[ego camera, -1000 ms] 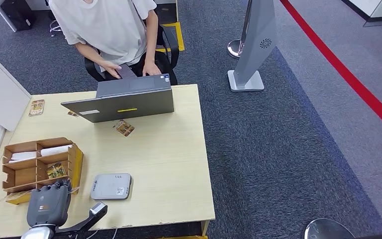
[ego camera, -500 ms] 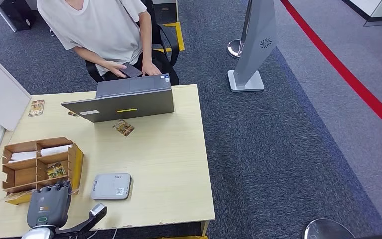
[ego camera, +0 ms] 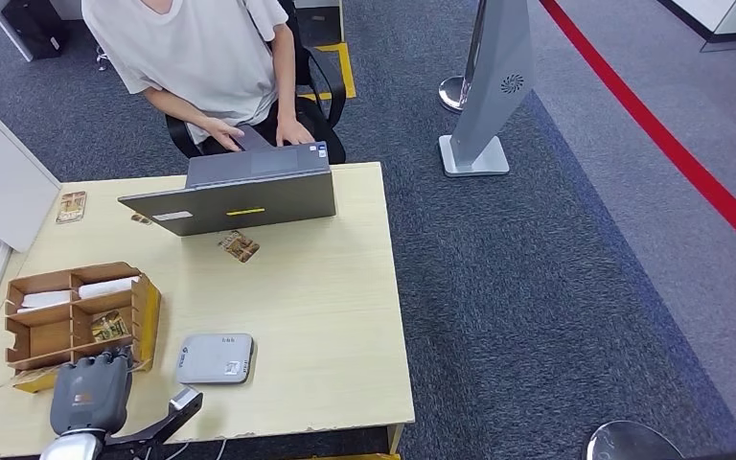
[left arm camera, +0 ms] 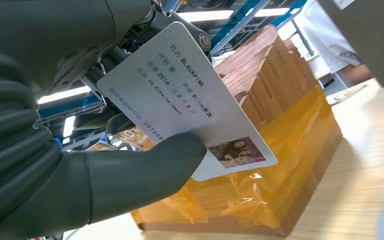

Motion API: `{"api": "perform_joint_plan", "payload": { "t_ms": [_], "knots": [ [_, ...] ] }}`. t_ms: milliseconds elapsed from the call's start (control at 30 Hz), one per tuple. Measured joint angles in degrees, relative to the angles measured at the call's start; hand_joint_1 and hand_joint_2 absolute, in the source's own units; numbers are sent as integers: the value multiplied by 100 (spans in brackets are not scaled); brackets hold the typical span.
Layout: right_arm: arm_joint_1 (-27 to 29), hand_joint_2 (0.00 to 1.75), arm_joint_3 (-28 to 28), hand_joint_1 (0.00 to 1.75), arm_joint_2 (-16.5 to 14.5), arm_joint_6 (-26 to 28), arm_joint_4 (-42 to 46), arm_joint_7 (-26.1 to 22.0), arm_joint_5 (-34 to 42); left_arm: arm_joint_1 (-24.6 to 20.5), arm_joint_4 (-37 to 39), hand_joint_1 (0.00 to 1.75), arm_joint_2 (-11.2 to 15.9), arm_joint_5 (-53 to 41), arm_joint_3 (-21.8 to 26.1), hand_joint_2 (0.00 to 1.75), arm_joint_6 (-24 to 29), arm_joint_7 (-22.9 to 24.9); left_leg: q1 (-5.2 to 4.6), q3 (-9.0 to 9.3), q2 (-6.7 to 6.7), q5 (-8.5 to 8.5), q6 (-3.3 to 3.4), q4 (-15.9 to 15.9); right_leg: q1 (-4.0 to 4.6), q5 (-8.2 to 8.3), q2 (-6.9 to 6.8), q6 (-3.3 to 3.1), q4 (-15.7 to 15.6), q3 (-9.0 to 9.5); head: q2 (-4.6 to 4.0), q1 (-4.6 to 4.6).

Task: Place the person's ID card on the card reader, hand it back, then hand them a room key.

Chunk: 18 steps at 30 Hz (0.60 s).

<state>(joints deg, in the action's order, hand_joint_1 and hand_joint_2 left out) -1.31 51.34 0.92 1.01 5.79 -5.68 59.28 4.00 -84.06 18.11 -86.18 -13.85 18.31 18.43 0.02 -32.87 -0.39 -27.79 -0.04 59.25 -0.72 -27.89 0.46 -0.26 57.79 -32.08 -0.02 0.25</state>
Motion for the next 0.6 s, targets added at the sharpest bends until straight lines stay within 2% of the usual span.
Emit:
{"api": "perform_joint_plan", "payload": {
  "t_ms": [300, 600],
  "knots": [
    [-4, 175, 44, 0, -2, 8, 2, 0, 5, -342, 62, 175, -7, 0, -423, 175, -181, 178, 0, 0, 1, 0, -1, 0, 0, 0, 1, 0, 0, 0, 1, 1],
    [-4, 175, 76, 0, -16, 9, 2, 0, 10, -427, 63, 175, -8, 0, -523, 175, -236, 198, 0, -1, 2, 0, -1, 0, 0, 0, 2, 0, 0, -2, 0, 0]
  ]
}}
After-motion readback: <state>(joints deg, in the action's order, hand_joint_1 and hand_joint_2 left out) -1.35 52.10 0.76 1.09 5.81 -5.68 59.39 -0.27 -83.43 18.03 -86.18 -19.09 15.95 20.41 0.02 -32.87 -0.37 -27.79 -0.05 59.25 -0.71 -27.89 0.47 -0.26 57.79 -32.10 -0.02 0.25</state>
